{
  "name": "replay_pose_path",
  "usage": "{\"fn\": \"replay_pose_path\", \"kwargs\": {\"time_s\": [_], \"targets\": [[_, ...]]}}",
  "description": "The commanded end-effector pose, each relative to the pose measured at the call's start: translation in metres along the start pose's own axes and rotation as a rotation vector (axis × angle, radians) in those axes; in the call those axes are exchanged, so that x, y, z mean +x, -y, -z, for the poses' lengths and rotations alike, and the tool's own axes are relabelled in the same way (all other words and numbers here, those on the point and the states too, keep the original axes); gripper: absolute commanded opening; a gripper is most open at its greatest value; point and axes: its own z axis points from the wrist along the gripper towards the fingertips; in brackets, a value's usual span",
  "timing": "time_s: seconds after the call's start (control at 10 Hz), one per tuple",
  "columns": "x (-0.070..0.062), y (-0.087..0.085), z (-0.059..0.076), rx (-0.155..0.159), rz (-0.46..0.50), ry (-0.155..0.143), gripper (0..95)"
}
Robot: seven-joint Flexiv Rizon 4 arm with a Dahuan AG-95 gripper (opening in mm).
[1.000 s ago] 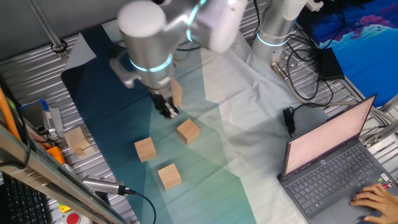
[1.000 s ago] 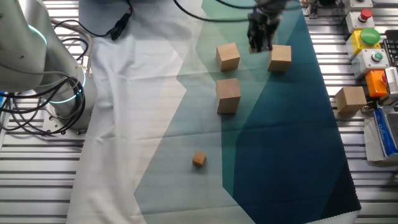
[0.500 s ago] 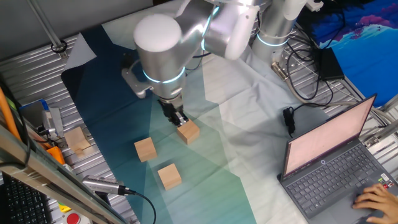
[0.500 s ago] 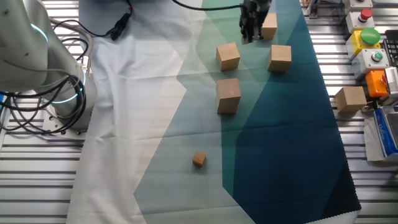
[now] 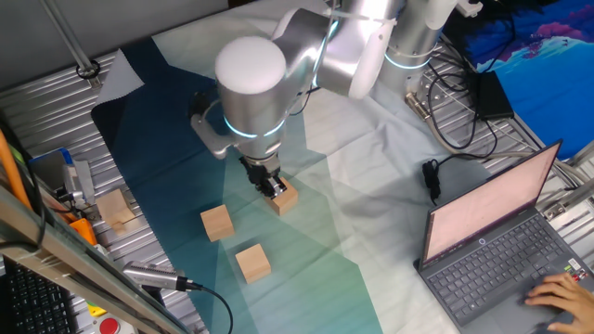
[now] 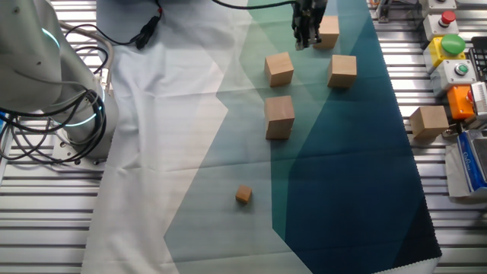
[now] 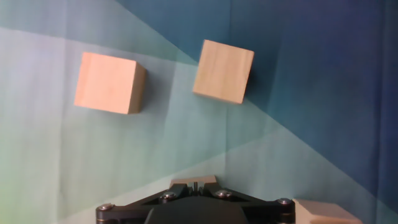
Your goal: Stack the blocks in a vertical line of five
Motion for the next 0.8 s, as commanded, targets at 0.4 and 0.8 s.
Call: {"fn": "replay_pose_path", "kwargs": {"time_s": [0.4, 0.8], "targets": [[0.002, 0.0007, 0.0014, -0.022, 0.028, 0.008, 38.0], [0.002, 0.0007, 0.0014, -0.023, 0.104, -0.01, 38.0]]}}
